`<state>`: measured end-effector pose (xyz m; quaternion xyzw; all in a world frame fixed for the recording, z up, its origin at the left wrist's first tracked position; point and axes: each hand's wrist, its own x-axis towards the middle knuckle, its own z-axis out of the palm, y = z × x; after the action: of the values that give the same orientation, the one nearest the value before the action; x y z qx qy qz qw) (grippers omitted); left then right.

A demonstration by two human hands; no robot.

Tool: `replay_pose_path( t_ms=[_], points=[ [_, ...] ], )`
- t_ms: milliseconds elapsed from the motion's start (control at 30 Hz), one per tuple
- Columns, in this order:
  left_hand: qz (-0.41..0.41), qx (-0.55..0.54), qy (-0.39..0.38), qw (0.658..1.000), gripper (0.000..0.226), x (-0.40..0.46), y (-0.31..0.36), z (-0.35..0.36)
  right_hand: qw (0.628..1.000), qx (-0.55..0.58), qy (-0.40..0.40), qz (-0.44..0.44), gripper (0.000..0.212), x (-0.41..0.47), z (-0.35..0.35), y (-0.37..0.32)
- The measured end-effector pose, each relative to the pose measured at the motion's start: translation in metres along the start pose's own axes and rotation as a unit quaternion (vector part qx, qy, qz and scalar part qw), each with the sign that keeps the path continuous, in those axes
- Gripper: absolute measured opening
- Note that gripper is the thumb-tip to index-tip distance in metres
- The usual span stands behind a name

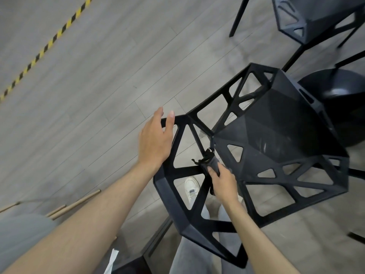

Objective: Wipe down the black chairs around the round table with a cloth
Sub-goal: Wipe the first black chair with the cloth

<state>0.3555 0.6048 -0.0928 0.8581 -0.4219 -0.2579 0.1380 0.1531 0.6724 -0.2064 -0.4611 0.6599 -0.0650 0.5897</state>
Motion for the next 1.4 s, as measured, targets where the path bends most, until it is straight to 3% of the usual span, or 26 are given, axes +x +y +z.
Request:
replay_pose_path(
  t_ms=[233, 367, 500, 700, 933, 1167, 1400],
  points=[
    [0.002, 0.004, 0.003, 1.0, 0.07, 0.001, -0.001, 0.0, 0.996, 0.062, 0.025, -0.066, 0.039, 0.053, 0.035, -0.079],
    [0.001, 0.018, -0.001, 1.0, 0.071, 0.001, -0.001, 0.0, 0.998, 0.03, -0.005, -0.058, 0.041, 0.045, 0.027, -0.051],
    [0.004, 0.027, -0.001, 1.0, 0.074, 0.0, -0.001, 0.0, 1.0, 0.017, -0.025, 0.004, 0.02, 0.021, 0.007, 0.001],
    [0.017, 0.048, 0.007, 0.999, 0.073, 0.0, 0.001, 0.0, 0.994, 0.098, 0.019, -0.042, 0.029, 0.034, 0.027, -0.041],
    [0.018, 0.034, 0.009, 0.999, 0.07, 0.002, -0.002, 0.001, 0.96, 0.253, 0.028, -0.113, 0.033, 0.07, 0.057, -0.11],
    [0.014, 0.02, 0.003, 1.0, 0.073, 0.002, -0.002, 0.001, 0.961, 0.204, -0.021, -0.184, 0.027, 0.041, 0.047, -0.085],
    [0.015, 0.029, 0.005, 0.999, 0.068, 0.002, -0.001, 0.002, 0.969, 0.09, 0.024, -0.228, 0.019, 0.084, 0.035, -0.091]
  ],
)
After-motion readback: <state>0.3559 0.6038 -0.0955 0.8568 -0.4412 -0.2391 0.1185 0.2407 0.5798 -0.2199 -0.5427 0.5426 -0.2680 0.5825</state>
